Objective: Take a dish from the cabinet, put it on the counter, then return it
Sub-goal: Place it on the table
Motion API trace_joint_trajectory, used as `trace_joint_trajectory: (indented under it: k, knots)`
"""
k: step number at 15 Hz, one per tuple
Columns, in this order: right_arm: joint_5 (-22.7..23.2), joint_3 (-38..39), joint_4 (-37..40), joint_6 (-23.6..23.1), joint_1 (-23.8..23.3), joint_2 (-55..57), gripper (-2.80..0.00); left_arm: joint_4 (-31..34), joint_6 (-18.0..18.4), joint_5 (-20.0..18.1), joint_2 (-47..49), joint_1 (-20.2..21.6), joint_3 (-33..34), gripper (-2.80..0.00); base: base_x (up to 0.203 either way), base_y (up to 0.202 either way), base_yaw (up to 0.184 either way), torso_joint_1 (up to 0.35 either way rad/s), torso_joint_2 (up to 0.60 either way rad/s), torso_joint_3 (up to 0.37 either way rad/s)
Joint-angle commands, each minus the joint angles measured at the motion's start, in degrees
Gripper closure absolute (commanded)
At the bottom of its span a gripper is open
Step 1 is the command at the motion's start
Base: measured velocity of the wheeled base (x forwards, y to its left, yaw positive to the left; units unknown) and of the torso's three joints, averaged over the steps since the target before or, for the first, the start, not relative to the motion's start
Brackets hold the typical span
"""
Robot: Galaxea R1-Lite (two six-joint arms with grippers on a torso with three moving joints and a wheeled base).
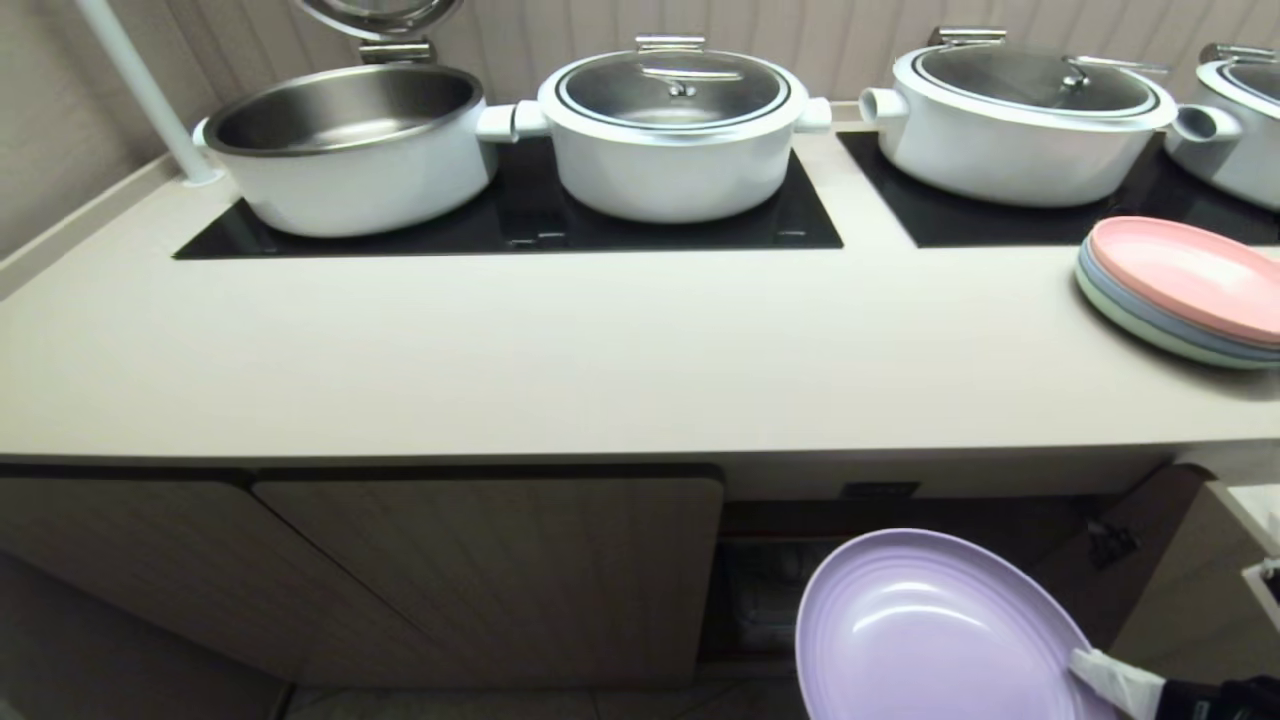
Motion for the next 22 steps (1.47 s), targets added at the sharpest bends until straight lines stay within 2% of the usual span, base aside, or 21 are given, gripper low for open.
trace_joint_trajectory:
  k: [1, 7, 22]
  knots:
    - [-0.06, 0.05, -0.17, 0.17, 0.19, 0.01, 0.00, -0.03, -0.04, 0.00, -0.02, 0.00, 0.00, 0.00, 0.000, 0.000, 0.000, 0.277, -0.60, -0.313]
    - [-0.06, 0.05, -0.17, 0.26, 0.54, -0.08, 0.00, -0.03, -0.04, 0.00, -0.02, 0.00, 0.00, 0.00, 0.000, 0.000, 0.000, 0.235, -0.49, -0.254]
    - [-0.06, -0.04, -0.35, 0.17, 0.50, -0.08, 0.00, -0.03, -0.04, 0.00, -0.02, 0.00, 0.00, 0.00, 0.000, 0.000, 0.000, 0.163, -0.33, -0.168]
